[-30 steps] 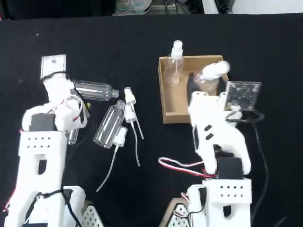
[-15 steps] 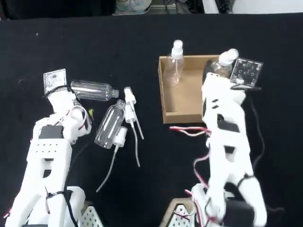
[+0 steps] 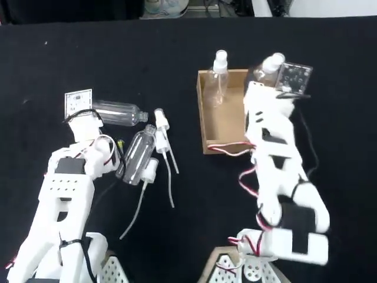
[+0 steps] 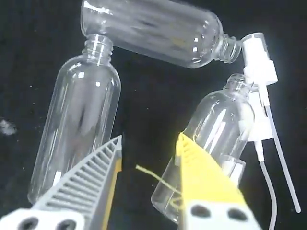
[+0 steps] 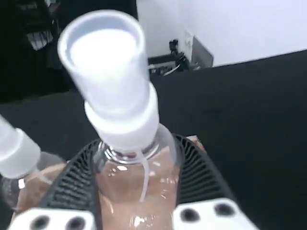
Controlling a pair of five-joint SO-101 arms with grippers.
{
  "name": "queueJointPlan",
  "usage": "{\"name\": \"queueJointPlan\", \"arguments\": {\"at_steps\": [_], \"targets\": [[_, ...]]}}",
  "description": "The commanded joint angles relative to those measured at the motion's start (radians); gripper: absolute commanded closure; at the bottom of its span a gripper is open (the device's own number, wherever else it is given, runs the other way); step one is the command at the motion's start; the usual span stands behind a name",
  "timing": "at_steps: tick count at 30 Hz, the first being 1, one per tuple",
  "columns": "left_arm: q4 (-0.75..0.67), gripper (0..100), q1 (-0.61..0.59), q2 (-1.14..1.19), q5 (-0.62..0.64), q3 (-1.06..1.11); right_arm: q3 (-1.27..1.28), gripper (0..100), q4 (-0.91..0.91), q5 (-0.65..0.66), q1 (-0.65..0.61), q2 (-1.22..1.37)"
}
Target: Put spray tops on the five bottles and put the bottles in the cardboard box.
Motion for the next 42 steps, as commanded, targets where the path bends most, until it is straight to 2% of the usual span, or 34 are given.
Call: {"name": "queueJointPlan", "arguments": {"at_steps": [1, 8, 18, 42], "targets": [[-0.021, 82, 0.010, 0.002, 0.006, -0.015, -0.102, 98.6, -0.028, 0.000, -0.032, 0.033], [-0.021, 82, 0.010, 0.002, 0.006, -0.015, -0.140, 98.6, -0.034, 0.000, -0.031, 0.113], [-0.021, 82, 0.010, 0.002, 0.006, -0.008, -0.139, 98.6, -0.282, 0.000, -0.038, 0.271], [-0.021, 82, 0.008, 0.002, 0.006, -0.007, -0.150, 98.6, -0.278, 0.000, -0.068, 0.308]]}}
